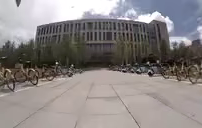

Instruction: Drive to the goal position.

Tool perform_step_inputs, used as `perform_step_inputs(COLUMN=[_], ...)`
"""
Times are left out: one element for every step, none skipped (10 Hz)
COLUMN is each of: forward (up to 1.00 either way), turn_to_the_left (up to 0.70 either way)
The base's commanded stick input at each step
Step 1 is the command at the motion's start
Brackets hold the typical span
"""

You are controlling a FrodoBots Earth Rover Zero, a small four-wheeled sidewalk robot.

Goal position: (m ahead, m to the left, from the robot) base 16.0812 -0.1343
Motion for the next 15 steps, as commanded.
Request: perform_step_inputs(forward=[0.7, 0.7, 0.7, 0.7, 0.7, 0.7, 0.7, 0.7, 0.7, 0.7, 0.7, 0.7, 0.7, 0.7, 0.7], turn_to_the_left=[-0.01, -0.09, -0.16, -0.24, -0.31, -0.24, -0.15, -0.06, 0.02, 0.03, 0.03, 0.03, 0.03, 0.03, 0.03])
